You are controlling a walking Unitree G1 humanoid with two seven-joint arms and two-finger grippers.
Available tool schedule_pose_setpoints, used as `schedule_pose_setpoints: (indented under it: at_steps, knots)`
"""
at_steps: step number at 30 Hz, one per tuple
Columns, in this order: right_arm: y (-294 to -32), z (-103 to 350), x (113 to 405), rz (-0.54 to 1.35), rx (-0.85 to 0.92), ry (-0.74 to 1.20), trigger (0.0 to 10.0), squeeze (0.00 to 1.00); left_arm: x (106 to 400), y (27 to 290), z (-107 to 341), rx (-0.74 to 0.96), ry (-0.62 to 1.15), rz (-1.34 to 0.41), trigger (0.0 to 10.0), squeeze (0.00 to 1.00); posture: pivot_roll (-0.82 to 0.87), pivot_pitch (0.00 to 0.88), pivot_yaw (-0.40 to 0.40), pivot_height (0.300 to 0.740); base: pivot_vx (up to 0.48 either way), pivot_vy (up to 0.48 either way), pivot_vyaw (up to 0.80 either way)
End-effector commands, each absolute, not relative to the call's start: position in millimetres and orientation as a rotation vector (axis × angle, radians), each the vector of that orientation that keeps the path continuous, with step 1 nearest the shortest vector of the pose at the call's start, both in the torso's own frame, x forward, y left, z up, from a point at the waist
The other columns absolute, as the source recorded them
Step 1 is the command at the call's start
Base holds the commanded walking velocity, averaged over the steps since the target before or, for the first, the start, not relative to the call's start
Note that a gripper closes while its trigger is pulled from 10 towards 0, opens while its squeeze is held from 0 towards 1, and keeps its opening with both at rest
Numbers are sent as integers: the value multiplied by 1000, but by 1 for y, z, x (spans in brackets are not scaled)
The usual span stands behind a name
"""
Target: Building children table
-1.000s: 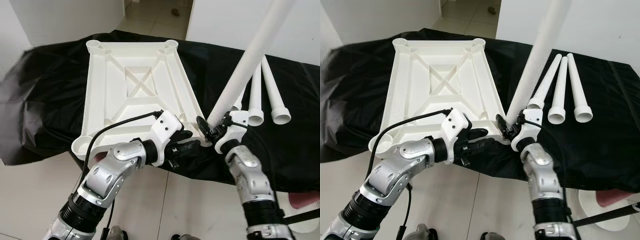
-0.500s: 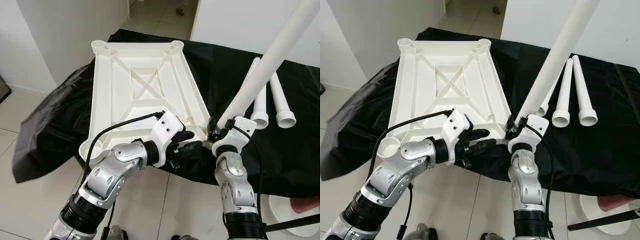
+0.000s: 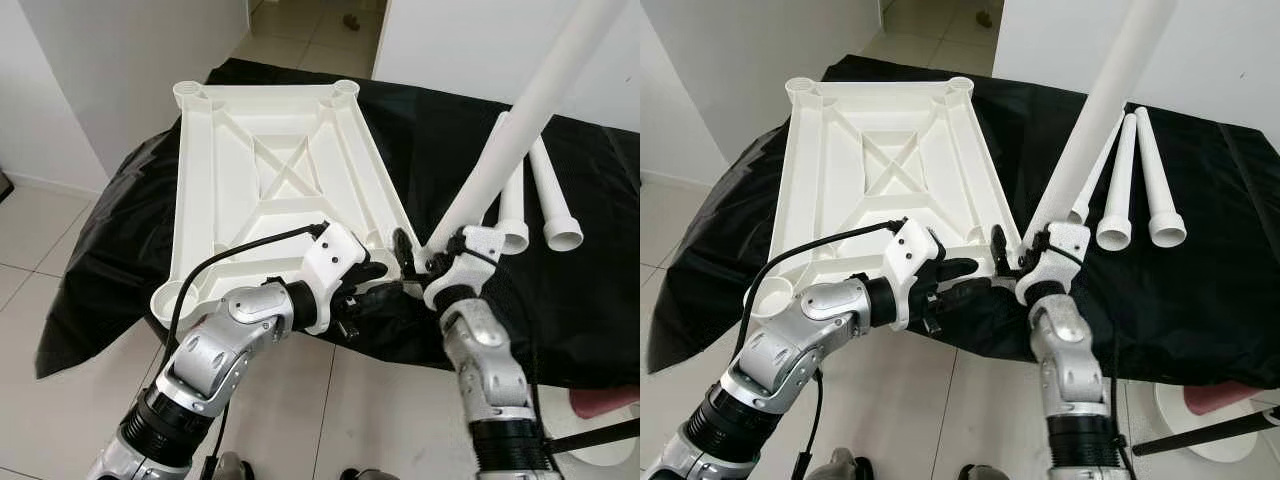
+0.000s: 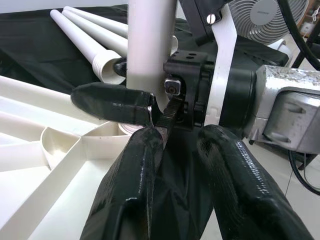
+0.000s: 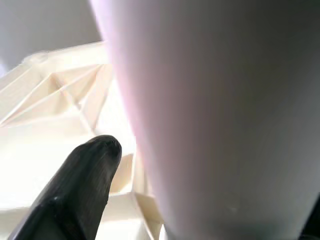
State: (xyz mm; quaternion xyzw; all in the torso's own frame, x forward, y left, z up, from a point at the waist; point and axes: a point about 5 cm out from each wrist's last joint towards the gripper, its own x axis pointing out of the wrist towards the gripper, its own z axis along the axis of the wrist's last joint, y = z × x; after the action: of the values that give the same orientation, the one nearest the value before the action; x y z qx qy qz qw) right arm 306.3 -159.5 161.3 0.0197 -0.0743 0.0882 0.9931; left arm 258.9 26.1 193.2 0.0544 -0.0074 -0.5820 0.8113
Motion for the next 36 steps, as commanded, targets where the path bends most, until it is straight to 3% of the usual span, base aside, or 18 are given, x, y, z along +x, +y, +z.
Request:
schedule_pose_setpoints:
  at_steps: [1, 12, 13, 14, 15, 27, 28, 29, 36]
  knots:
    - [-160, 155, 308, 255, 6, -111, 10000, 0, 259, 25, 191, 124, -3, -1265, 10000, 0, 31, 117, -45, 740, 0, 0, 0]
    - [-180, 153, 324, 424, -121, -76, 10000, 0, 261, 26, 196, 130, -18, -1254, 10000, 0, 47, 115, -43, 740, 0, 0, 0]
    - [-181, 152, 325, 440, -124, -70, 3412, 0, 261, 26, 196, 132, -19, -1254, 10000, 0, 54, 115, -43, 740, 0, 0, 0]
    - [-181, 152, 325, 440, -124, -70, 3412, 0, 261, 26, 196, 132, -19, -1254, 10000, 0, 54, 115, -43, 740, 0, 0, 0]
    - [-182, 152, 325, 451, -124, -68, 0, 0, 260, 26, 196, 134, -19, -1254, 10000, 0, 54, 115, -43, 740, 0, 0, 0]
    - [-190, 143, 323, 474, -125, -49, 0, 0, 260, 27, 195, 131, -12, -1252, 10000, 0, 55, 116, -39, 740, 0, 0, 0]
    - [-190, 142, 323, 449, -119, -45, 6667, 0, 259, 27, 195, 131, -12, -1254, 10000, 0, 53, 114, -39, 740, 0, 0, 0]
    - [-190, 140, 322, 423, -93, -41, 10000, 0, 259, 27, 195, 131, -12, -1256, 10000, 0, 50, 112, -41, 740, 0, 0, 0]
    - [-182, 133, 317, 254, -12, -23, 10000, 0, 258, 25, 194, 129, -11, -1264, 10000, 0, 45, 107, -46, 740, 0, 0, 0]
